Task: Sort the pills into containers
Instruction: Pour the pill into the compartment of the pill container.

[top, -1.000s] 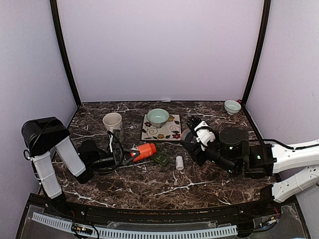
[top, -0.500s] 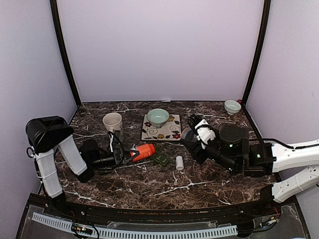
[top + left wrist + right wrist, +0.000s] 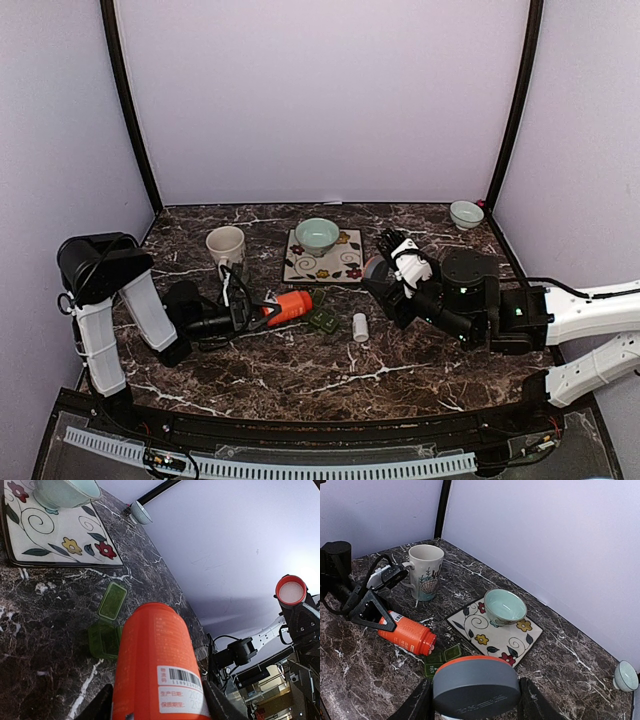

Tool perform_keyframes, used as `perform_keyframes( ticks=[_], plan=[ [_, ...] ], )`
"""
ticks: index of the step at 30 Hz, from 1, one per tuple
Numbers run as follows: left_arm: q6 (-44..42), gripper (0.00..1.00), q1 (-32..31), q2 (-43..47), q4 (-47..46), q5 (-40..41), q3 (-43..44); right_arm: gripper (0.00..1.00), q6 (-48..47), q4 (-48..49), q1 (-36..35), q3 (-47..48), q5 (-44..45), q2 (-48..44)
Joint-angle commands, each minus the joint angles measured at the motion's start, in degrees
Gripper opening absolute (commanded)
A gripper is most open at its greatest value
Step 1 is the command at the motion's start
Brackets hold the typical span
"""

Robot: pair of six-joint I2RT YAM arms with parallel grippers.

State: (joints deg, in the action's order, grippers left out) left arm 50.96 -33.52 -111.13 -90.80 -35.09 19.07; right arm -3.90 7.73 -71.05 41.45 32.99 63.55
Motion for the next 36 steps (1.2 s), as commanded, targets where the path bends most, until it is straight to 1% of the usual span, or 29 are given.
perform_keyframes(
  ticks=[1, 20, 36],
  plan=[
    [-0.02, 0.0, 0.47, -0.26, -9.04, -0.4, 0.73, 0.18, 0.78, 2.98, 0.58, 0.98, -0.39, -0.42],
    [0.62, 0.0, 0.88, -2.37, -9.04, 1.51, 1.04, 0.18, 0.91, 3.34, 1.4, 0.68, -1.61, -0.24],
    [1.85, 0.0, 0.91, -2.77, -8.86, 1.11, 1.31, 0.18, 1.0, 3.55, 1.84, 0.36, -2.22, -0.61]
  ],
)
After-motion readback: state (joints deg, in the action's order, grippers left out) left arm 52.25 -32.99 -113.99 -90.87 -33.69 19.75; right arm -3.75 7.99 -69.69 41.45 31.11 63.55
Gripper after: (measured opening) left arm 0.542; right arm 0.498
